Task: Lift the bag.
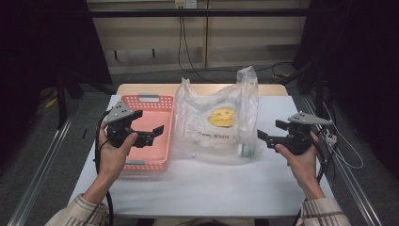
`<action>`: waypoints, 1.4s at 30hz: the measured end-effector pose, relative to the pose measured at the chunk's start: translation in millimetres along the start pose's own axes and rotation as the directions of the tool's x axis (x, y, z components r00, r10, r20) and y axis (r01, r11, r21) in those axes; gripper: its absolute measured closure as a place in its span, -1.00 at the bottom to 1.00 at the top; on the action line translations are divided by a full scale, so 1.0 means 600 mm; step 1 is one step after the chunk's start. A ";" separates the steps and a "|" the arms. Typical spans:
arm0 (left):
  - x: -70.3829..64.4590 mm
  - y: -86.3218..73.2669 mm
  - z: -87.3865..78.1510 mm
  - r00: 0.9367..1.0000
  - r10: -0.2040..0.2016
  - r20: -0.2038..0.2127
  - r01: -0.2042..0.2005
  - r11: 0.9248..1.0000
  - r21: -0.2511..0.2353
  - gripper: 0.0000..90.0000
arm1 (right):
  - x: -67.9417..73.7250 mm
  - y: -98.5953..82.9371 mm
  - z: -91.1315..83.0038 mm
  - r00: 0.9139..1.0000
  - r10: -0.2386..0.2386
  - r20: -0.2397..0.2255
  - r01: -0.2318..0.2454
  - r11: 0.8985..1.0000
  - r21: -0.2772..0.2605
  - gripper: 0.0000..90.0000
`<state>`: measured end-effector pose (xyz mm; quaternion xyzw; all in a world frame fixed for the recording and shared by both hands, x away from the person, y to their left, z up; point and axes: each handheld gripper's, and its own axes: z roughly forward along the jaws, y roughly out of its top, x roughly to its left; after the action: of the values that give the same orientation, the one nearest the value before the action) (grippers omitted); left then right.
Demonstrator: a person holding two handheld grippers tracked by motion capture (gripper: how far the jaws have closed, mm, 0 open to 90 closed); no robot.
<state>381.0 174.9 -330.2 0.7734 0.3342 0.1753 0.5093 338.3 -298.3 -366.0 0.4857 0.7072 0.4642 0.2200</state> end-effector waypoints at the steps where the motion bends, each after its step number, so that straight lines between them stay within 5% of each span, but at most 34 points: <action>1: -0.002 -0.005 0.000 1.000 0.007 0.004 -0.007 1.000 0.013 -0.88 | 0.003 -0.006 0.000 1.000 -0.002 -0.004 0.002 1.000 0.006 -0.65; 14: -0.021 -0.056 -0.027 0.999 0.035 -0.014 -0.034 0.998 0.052 -0.88 | 0.035 -0.038 -0.018 1.000 -0.024 0.007 0.024 1.000 0.005 -0.64; 24: -0.036 -0.093 -0.054 1.000 0.016 -0.022 -0.015 0.998 0.065 -0.88 | 0.056 -0.069 -0.023 0.999 -0.039 -0.005 0.039 0.998 0.041 -0.66; 32: -0.060 -0.114 -0.064 0.998 0.051 -0.030 -0.048 0.995 0.088 -0.86 | 0.065 -0.088 -0.028 0.999 -0.040 -0.009 0.041 0.996 0.079 -0.68; 42: -0.063 -0.153 -0.071 0.999 0.010 -0.052 -0.006 0.996 0.092 -0.86 | 0.072 -0.111 -0.040 0.999 -0.041 -0.012 0.042 0.995 0.094 -0.69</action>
<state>296.8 200.5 -393.1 0.7924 0.3521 0.1821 0.4636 269.2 -277.1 -406.4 0.4783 0.7394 0.4281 0.2029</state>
